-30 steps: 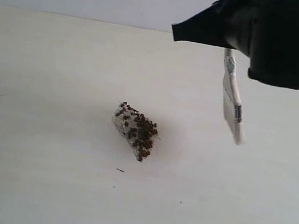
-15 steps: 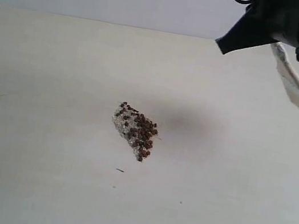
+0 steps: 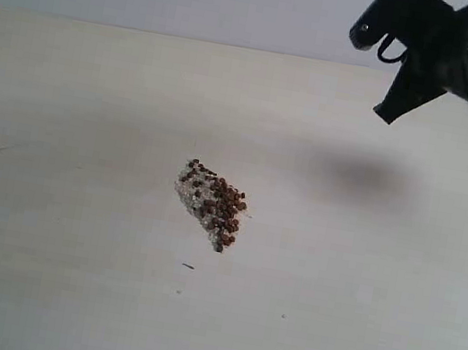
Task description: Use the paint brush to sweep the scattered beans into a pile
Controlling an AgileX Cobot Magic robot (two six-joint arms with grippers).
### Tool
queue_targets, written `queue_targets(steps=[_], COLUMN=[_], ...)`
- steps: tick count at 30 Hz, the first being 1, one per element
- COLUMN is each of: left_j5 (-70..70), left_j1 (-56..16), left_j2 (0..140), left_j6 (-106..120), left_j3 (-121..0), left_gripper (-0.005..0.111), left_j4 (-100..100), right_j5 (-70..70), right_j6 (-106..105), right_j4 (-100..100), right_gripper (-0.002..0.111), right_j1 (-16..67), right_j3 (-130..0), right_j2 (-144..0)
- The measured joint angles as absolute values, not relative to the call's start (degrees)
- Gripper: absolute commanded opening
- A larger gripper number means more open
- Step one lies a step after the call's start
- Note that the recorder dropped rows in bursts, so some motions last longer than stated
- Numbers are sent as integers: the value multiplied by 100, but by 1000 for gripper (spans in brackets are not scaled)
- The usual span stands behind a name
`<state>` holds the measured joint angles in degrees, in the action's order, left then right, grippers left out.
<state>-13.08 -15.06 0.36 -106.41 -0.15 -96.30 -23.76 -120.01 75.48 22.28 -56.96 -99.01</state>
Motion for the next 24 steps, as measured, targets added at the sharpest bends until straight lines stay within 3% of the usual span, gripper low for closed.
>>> queue_targets(steps=[10, 17, 20, 24], left_j5=[-1308, -1308, -1308, -1308], left_j1=[-1506, -1506, -1506, -1506], left_j2=[36, 36, 36, 36], left_j6=[-10641, -10641, -10641, -10641], left_j3=[-15, -15, -15, -15], left_gripper=[0, 0, 0, 0], left_j4=[-9630, -9630, -9630, -9630], right_j5=[-2070, -1768, -689, 1976], right_j6=[-12001, -11498, -11045, -10025], right_j4=[9727, 9992, 10056, 10056], right_gripper=[0, 0, 0, 0], right_j1=[2215, 2215, 2205, 2205], right_j3=[-6103, -6154, -6154, -6219], right_j2=[-9833, -9132, -8814, -8593])
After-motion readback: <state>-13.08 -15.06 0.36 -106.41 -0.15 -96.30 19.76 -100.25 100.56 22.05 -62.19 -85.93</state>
